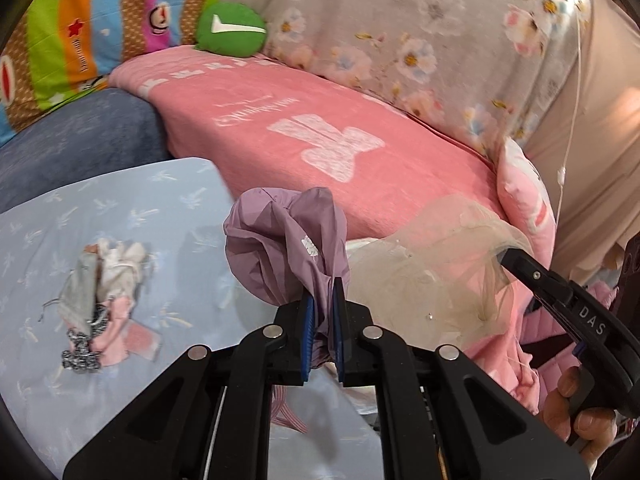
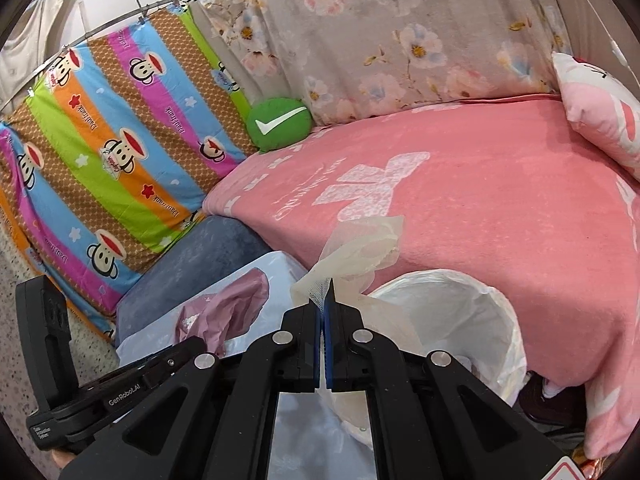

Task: Collect trash
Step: 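Carry the mauve cloth and beige mesh over the white bin with both tools, then open both tools over the white bin, dropping cloth and mesh inside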

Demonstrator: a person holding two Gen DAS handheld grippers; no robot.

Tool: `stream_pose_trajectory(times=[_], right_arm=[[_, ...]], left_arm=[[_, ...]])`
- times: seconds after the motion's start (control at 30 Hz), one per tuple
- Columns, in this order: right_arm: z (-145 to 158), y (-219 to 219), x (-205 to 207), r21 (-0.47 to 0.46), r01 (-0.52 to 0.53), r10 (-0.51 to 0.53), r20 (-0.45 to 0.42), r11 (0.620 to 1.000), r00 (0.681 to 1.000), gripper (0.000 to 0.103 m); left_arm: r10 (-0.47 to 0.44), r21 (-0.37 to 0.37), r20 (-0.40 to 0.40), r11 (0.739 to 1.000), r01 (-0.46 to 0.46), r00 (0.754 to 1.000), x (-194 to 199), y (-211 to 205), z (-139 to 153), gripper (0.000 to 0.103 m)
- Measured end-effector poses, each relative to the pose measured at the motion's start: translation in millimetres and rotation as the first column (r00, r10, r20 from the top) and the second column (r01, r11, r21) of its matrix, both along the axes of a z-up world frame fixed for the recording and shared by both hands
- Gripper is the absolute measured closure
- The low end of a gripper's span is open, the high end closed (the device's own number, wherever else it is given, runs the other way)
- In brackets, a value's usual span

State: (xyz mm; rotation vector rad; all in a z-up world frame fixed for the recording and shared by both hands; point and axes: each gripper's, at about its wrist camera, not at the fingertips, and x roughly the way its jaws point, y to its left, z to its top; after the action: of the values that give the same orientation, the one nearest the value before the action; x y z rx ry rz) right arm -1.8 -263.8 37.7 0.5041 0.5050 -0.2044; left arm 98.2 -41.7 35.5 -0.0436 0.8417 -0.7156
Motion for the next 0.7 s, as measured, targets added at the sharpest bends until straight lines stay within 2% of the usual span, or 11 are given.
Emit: stream_pose_trajectory(times=[0.2, 0.4, 0.47, 0.5, 0.53, 0.6, 0.7], right_arm=[[-6, -20, -10, -0.009, 0.034, -0.034, -0.018, 0.999, 0.999, 0.101], [-12, -32, -13, 0.0, 0.052, -0.052, -0.026, 0.999, 0.998, 0.1], [-13, -33, -14, 0.003, 0.06, -0.06, -0.025, 0.998, 0.998, 0.096], [-13, -34, -14, 0.002, 0.064, -0.063, -0.024, 0.998, 0.998, 0.096], [-14, -35, -13, 0.003, 0.062, -0.062, -0.028, 0.998, 0.998, 0.095], [-16, -35, -13, 0.007, 0.06, -0.059, -0.032, 0.998, 0.998, 0.095], [-18, -36, -12, 0.009, 0.056, -0.056, -0.038, 0.998, 0.998, 0.095]], left_arm=[[-0.075, 0.014, -0.018, 0.997, 0.076, 0.997, -12, -35, -7, 0.094], [-0.11, 0.032, -0.019, 0.993, 0.111, 0.994, -20, -58, -11, 0.093], [-0.11, 0.038, -0.015, 0.993, 0.11, 0.994, -21, -63, -12, 0.085], [-0.105, 0.041, -0.01, 0.994, 0.105, 0.994, -21, -64, -12, 0.074], [-0.097, 0.043, -0.003, 0.994, 0.097, 0.995, -22, -64, -12, 0.057], [-0.074, 0.039, 0.022, 0.997, 0.073, 0.997, -23, -63, -11, 0.04], [-0.071, 0.038, 0.04, 0.997, 0.069, 0.997, -24, -62, -9, 0.037]])
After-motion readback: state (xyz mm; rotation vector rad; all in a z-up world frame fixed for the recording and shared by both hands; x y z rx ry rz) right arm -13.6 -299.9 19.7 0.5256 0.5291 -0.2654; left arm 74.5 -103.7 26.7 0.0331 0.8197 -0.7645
